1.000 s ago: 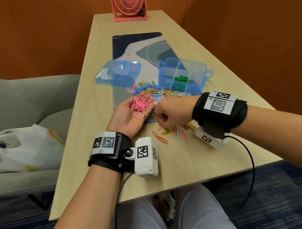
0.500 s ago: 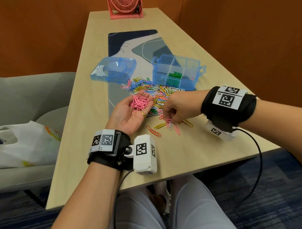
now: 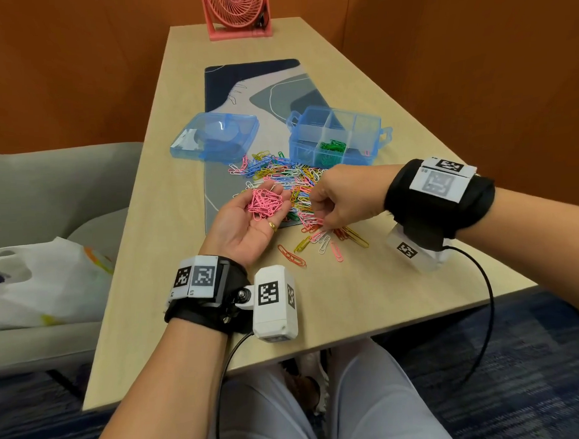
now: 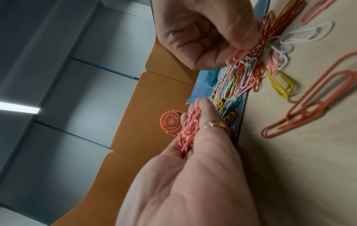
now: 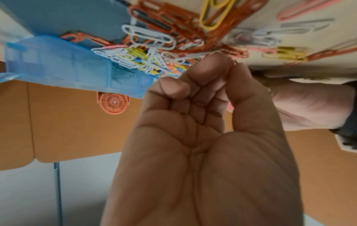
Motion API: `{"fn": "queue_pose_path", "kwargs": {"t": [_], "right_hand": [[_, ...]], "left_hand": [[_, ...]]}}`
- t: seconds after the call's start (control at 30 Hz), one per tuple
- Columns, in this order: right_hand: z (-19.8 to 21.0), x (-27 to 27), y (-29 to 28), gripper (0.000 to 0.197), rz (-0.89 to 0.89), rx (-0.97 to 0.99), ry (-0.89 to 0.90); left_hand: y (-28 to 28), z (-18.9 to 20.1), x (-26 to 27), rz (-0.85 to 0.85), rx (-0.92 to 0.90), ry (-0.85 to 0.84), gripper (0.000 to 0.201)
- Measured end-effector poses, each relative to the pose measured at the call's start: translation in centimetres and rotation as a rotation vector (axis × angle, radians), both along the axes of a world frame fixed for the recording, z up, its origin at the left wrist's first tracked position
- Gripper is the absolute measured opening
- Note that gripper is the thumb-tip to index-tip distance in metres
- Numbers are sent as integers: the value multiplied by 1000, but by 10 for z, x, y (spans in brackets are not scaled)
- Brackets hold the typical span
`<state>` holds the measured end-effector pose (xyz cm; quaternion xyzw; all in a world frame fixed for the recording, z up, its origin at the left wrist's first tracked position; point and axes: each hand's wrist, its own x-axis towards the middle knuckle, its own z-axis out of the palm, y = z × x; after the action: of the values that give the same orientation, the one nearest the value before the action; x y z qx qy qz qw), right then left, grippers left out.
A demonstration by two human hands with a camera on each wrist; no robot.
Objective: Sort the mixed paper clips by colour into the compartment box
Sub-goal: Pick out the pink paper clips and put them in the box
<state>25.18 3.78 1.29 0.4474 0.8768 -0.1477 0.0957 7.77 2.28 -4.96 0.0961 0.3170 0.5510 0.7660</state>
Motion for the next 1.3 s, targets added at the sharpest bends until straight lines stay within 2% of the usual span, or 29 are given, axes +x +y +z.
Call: {"fn": "queue_pose_path", "kwargs": {"t": [0.13, 0.27, 0.4, 0.53, 0.67, 0.8, 0.9, 1.03, 1.17, 1.3], "right_hand": [[-4, -8, -3, 10, 52, -25, -31], [-7, -10, -4, 12, 63, -44, -63], [-8, -10, -4, 22, 32, -39, -61], [-3, -8, -3, 17, -7, -48, -24], [8, -7, 0, 2, -75, -72, 111], [21, -16, 5, 11, -112, -2, 326], [24, -29, 4, 18, -82, 36, 379], [25, -36, 0, 21, -33, 57, 354], [28, -21, -3, 16, -47, 95, 313], [19, -1, -11, 14, -10, -23, 67]], "left_hand": [[1, -1, 0, -2, 18, 1, 31], [3, -3, -3, -5, 22, -4, 31], [3, -5, -3, -8, 22, -17, 32], [3, -5, -4, -11, 27, 0, 32], [2, -4, -4, -14, 25, 5, 31], [0, 0, 1, -11, 17, -9, 30], [-5, 3, 8, -53, 30, -27, 31], [-10, 5, 12, -67, 11, -84, 29], [-5, 4, 8, -60, -40, -144, 33], [-4, 8, 7, -52, -34, -99, 31]]}}
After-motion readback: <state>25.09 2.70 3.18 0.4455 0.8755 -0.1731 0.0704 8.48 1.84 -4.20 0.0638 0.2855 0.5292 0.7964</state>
